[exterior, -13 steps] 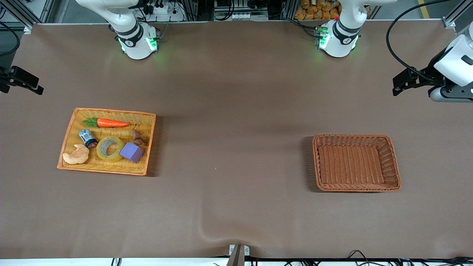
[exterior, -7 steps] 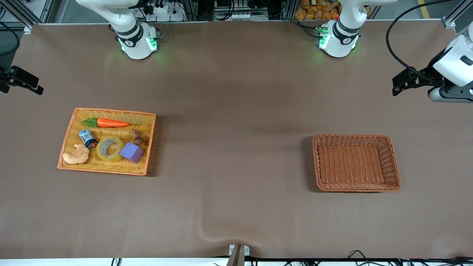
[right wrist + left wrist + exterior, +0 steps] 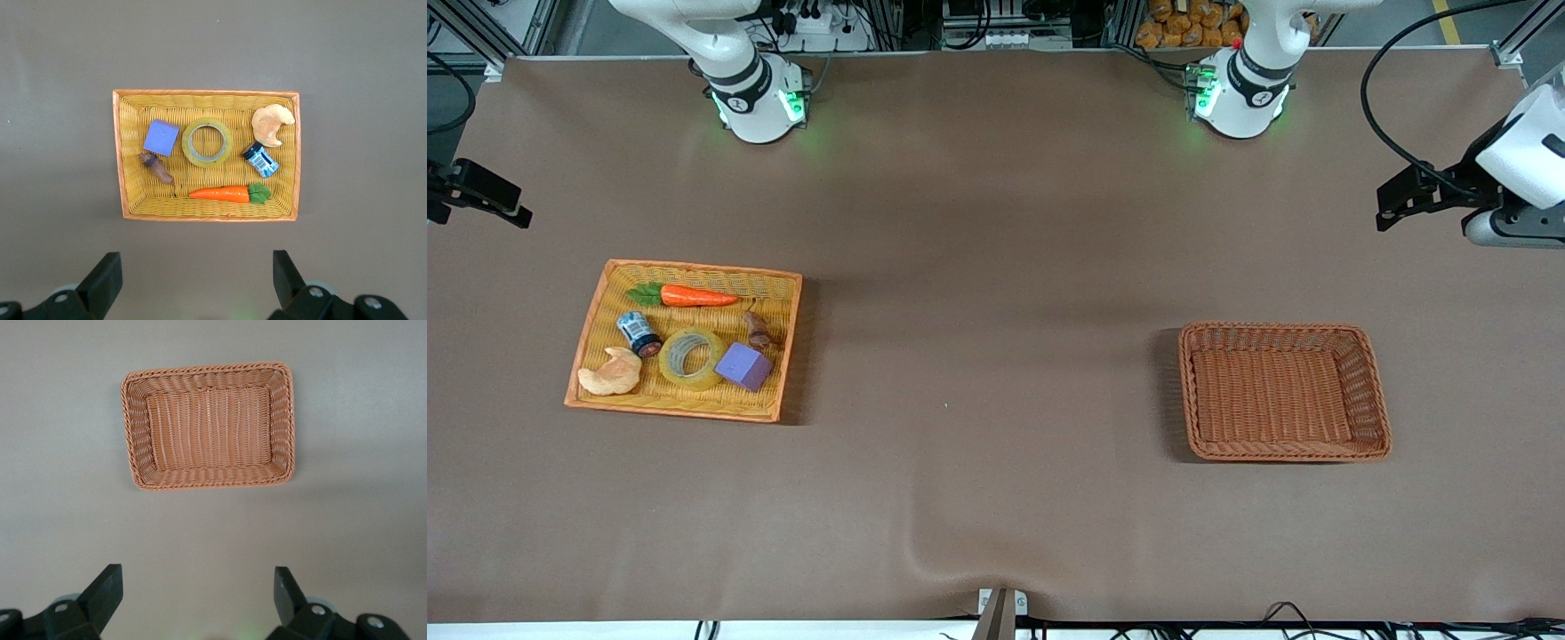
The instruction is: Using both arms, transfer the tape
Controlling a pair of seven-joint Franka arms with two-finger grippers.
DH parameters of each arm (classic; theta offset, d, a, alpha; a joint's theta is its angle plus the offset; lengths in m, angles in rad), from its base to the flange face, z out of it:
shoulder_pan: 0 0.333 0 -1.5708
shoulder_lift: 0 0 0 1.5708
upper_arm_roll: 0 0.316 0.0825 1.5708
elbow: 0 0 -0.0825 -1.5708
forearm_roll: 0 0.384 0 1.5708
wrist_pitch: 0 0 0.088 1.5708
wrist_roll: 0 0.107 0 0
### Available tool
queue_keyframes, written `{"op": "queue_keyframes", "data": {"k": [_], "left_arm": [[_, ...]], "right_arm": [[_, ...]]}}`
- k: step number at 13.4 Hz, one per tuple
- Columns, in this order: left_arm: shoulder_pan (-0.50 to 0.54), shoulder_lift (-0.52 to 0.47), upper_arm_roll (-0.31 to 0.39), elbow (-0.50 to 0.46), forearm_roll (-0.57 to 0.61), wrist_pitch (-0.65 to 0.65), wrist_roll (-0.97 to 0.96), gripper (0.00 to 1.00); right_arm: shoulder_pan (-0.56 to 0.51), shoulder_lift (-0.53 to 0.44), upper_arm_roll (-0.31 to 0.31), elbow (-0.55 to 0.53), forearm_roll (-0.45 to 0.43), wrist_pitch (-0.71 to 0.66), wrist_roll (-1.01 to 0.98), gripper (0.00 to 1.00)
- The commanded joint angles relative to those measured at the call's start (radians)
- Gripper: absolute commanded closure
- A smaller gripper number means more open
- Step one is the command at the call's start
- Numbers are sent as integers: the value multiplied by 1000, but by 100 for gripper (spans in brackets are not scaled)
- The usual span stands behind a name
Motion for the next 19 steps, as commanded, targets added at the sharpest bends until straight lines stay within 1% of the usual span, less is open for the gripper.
{"op": "queue_keyframes", "data": {"k": [1, 6, 12, 14, 15, 19], "left_arm": [[6, -10, -1, -13, -5, 12, 21, 0], [6, -11, -1, -18, -5, 12, 21, 0], [6, -11, -1, -18, -8, 12, 21, 0], [32, -14, -3, -21, -10, 11, 22, 0], [28, -14, -9, -34, -4, 11, 22, 0], [28, -16, -12, -37, -4, 12, 22, 0]], "right_arm": [[-7, 17, 7, 33, -7, -13, 10, 0], [-4, 43, 7, 33, -13, -5, 9, 0], [-8, 42, 7, 34, -13, -5, 1, 0], [-8, 42, 7, 34, -13, -5, 1, 0], [-8, 42, 7, 37, -13, -5, 1, 0], [-11, 42, 7, 46, -13, -5, 1, 0]]}}
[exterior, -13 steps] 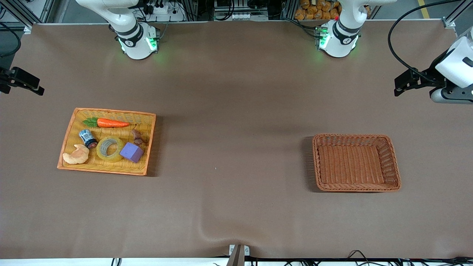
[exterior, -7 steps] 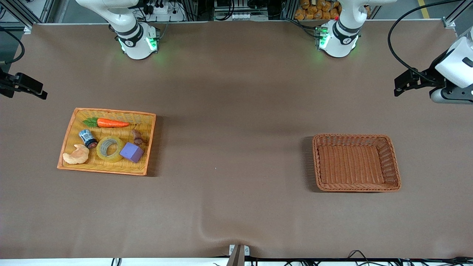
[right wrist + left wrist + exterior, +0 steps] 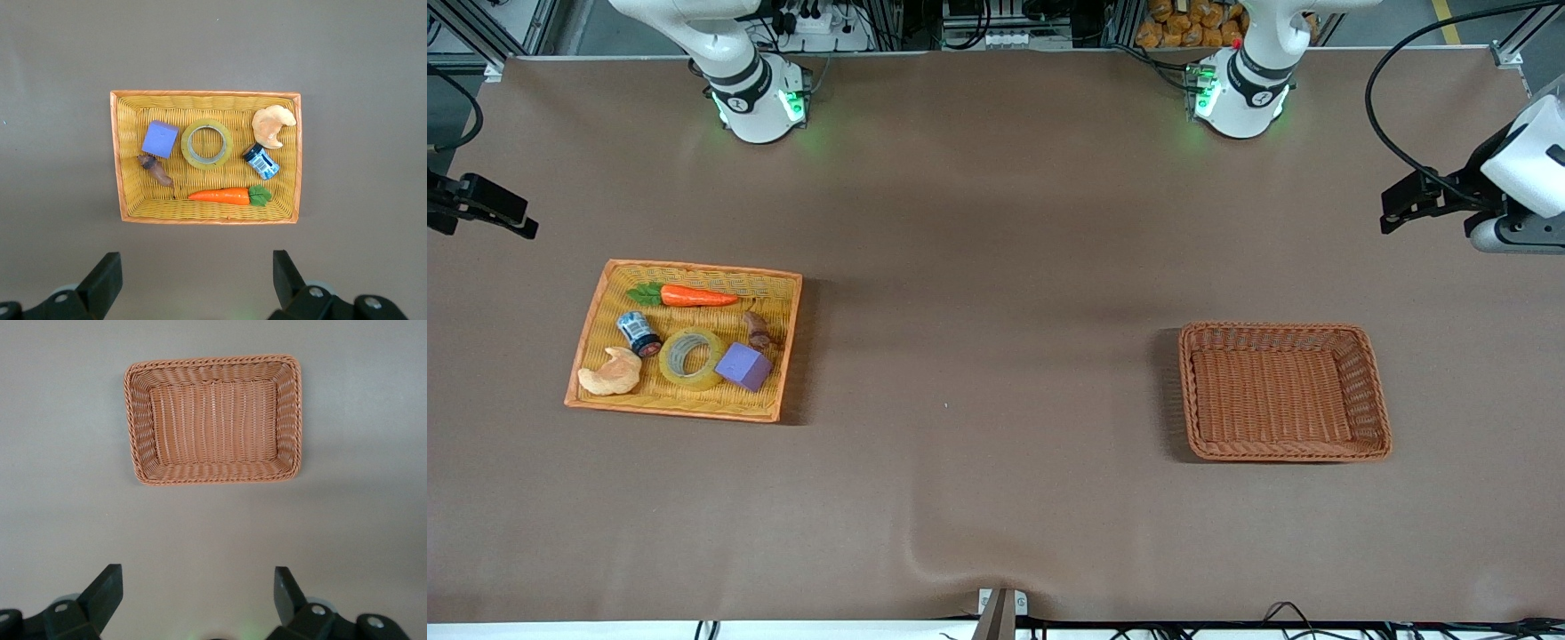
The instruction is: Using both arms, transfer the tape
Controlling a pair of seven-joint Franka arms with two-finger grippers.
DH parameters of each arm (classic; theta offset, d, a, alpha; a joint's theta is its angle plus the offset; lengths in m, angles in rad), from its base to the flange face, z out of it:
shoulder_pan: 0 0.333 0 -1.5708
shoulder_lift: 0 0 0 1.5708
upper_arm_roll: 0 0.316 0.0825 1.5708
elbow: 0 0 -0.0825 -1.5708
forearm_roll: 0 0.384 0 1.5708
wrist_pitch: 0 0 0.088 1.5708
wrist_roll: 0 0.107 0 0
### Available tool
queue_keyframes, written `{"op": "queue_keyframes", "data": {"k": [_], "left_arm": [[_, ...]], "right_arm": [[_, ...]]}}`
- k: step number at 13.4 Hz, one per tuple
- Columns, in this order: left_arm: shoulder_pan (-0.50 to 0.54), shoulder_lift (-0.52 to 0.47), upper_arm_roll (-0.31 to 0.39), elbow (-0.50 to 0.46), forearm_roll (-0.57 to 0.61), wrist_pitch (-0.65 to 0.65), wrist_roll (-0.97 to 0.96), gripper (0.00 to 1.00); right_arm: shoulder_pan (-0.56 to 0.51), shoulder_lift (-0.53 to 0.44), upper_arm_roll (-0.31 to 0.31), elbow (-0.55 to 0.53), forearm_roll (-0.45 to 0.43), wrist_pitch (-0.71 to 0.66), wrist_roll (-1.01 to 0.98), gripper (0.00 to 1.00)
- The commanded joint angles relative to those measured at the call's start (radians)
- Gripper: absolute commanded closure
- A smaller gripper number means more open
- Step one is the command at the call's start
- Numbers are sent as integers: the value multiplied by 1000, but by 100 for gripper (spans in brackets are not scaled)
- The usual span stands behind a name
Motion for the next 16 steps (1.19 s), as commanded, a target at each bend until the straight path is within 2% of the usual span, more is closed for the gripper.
{"op": "queue_keyframes", "data": {"k": [1, 9, 16], "left_arm": [[8, -16, -8, -19, -4, 11, 19, 0], [11, -16, -17, -24, -5, 9, 19, 0], [14, -11, -16, -24, -5, 11, 19, 0]], "right_arm": [[-10, 13, 7, 34, -12, -12, 3, 0], [-21, 18, 9, 34, -1, -11, 1, 0], [93, 163, 13, 33, -3, 9, 7, 0]]}}
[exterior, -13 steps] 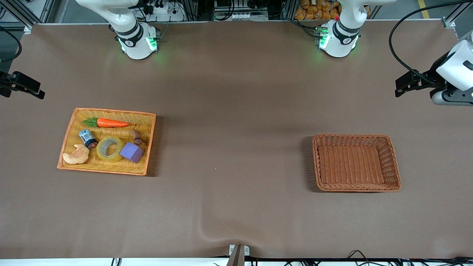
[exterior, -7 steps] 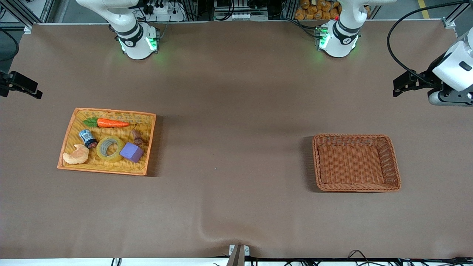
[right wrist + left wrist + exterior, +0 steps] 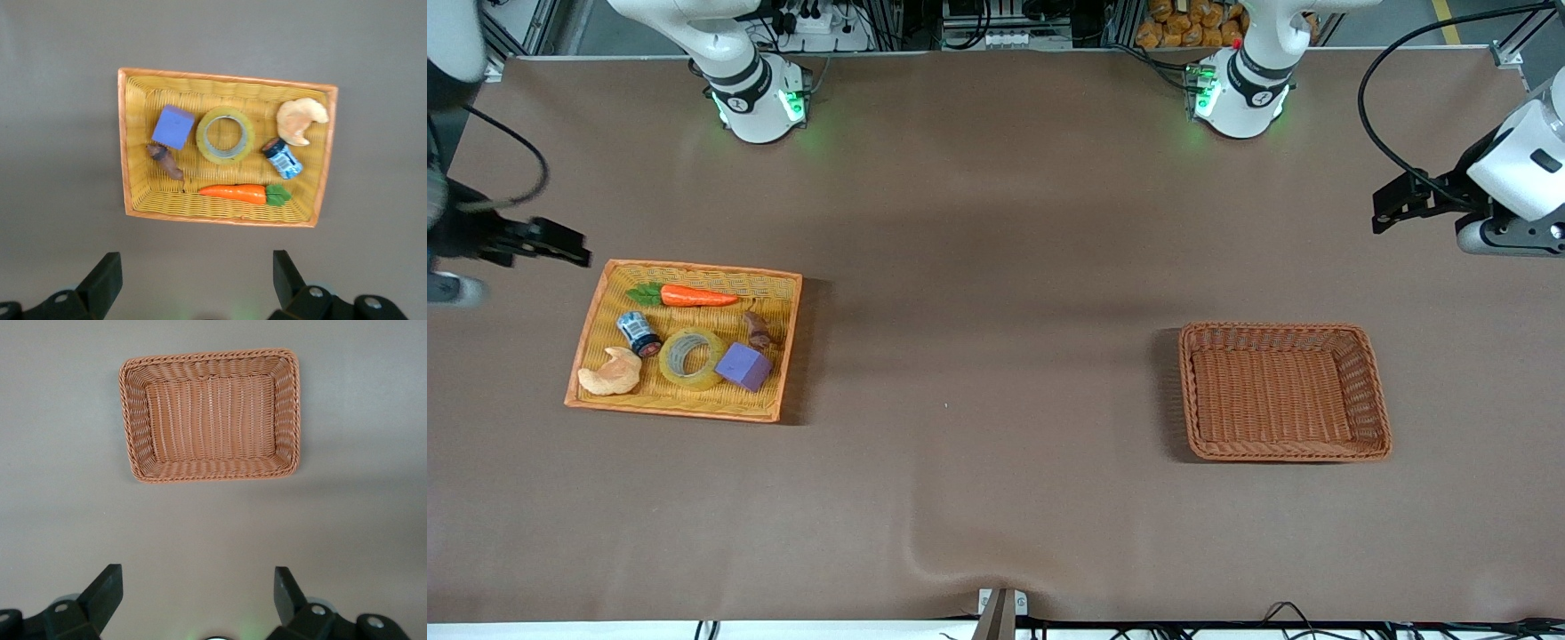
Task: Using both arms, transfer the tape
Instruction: 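Reach the right gripper down over the yellow tape roll in the tray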
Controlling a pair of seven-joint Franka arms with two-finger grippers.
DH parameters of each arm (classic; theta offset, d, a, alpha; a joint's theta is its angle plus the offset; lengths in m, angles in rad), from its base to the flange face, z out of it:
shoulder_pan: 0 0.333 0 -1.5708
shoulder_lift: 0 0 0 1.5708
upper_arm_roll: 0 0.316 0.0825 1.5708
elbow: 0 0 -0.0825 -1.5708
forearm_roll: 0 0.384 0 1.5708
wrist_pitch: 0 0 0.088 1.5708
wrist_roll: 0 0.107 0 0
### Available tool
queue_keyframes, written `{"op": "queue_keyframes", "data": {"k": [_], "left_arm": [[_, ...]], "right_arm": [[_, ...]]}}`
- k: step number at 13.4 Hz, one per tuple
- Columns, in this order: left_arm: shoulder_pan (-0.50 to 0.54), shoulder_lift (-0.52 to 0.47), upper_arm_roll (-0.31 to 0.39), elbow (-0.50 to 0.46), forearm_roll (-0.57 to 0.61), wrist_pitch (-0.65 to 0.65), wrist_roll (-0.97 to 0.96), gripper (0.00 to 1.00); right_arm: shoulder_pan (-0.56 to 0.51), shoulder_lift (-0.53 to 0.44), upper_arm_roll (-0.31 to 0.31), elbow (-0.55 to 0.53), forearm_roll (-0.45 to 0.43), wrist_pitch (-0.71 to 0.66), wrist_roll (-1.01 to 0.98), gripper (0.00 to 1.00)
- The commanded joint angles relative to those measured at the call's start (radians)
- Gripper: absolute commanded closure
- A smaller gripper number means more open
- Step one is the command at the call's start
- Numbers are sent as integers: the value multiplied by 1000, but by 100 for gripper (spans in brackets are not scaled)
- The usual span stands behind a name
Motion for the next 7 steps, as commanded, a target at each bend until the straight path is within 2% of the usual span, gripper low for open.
{"op": "queue_keyframes", "data": {"k": [1, 4, 7], "left_arm": [[12, -11, -8, -10, -5, 11, 19, 0], [13, -10, -6, -10, -5, 17, 19, 0], [13, -10, -6, -12, -5, 18, 19, 0]], "right_arm": [[49, 60, -2, 19, -4, 15, 8, 0], [66, 155, -3, -7, 13, 77, 10, 0], [108, 189, -2, -32, 5, 94, -52, 0]]}}
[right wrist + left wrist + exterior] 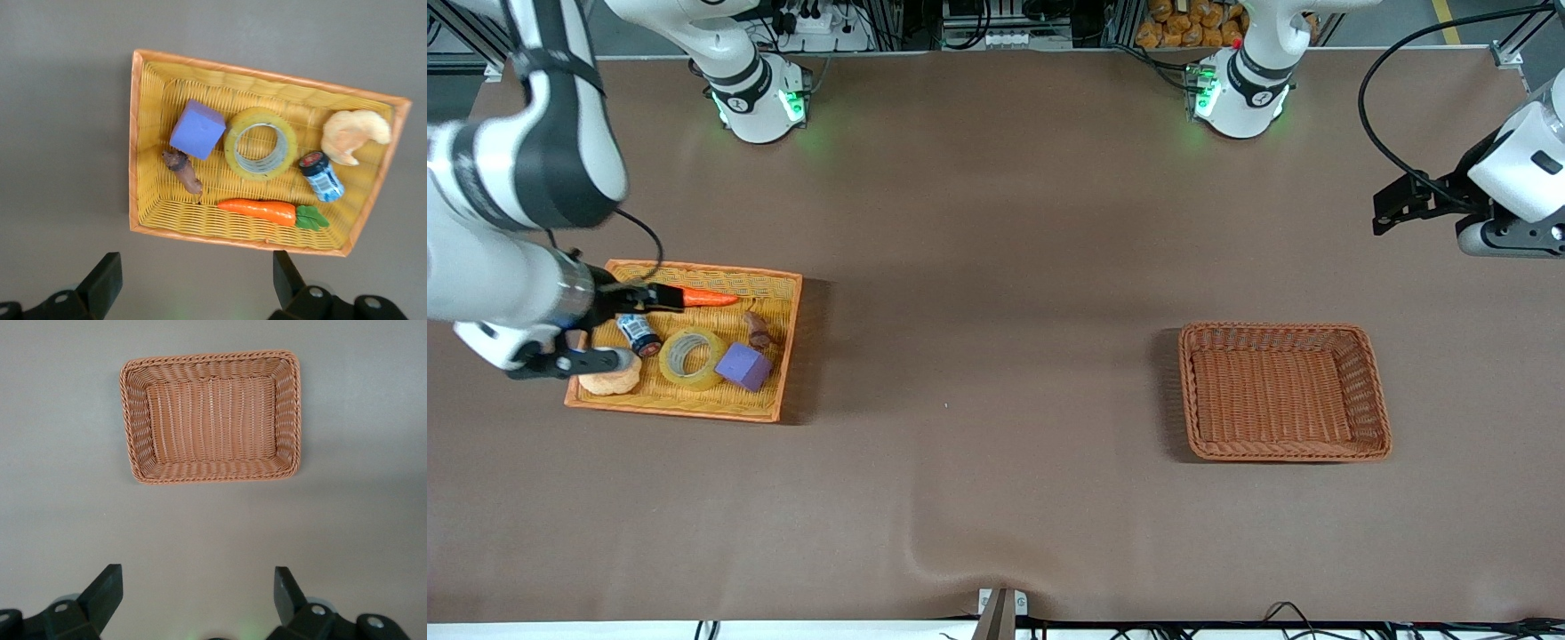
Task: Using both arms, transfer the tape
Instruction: 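Reach the right gripper down over the yellow tape roll in the tray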
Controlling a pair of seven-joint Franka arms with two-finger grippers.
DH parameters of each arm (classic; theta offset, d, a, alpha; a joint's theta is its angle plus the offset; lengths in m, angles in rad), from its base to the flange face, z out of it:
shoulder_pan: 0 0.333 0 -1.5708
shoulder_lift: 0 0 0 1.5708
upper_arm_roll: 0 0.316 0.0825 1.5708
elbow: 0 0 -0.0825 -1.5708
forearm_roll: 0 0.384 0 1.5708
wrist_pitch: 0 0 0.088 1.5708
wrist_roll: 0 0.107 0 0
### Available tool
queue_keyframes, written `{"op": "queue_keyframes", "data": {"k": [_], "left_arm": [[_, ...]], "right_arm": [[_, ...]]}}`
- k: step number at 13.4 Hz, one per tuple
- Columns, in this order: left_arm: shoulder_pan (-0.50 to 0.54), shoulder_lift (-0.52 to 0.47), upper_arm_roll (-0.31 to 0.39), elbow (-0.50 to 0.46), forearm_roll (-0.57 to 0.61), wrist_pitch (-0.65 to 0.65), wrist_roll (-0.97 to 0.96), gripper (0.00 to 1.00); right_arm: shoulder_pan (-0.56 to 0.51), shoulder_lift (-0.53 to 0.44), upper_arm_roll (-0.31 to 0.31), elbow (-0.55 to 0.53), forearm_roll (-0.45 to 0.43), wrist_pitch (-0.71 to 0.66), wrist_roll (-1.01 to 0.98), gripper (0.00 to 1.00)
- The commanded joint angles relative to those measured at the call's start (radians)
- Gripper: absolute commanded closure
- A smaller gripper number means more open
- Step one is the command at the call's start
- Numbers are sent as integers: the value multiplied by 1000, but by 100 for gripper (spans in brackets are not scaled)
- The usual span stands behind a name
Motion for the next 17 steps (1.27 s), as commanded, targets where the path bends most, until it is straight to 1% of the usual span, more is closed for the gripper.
{"op": "queue_keyframes", "data": {"k": [1, 3, 5, 8, 9, 11, 12, 14, 17], "left_arm": [[12, -10, -7, -9, -5, 11, 19, 0], [12, -11, -7, -15, -5, 13, 19, 0], [12, -10, -7, -17, -5, 17, 19, 0], [12, -10, -7, -17, -5, 20, 19, 0], [12, -10, -7, -17, -5, 23, 19, 0], [12, -10, -7, -17, -5, 25, 19, 0], [12, -10, -7, -17, -5, 26, 19, 0], [8, -10, -7, -17, -4, 26, 19, 0], [5, -10, -8, -25, -4, 28, 19, 0]], "right_arm": [[21, 19, -6, -38, 3, 65, -94, 0], [-22, 13, -6, -196, 3, 255, -205, 0], [-65, 17, -6, -316, 3, 427, -348, 0], [-97, 17, -6, -410, 3, 557, -430, 0], [-97, 11, -6, -469, 3, 637, -473, 0], [-132, 5, -4, -603, 6, 828, -613, 0], [-136, 10, -4, -646, 8, 908, -660, 0], [-128, 11, -4, -700, 8, 982, -768, 0], [-123, 16, -4, -717, 8, 997, -818, 0]]}}
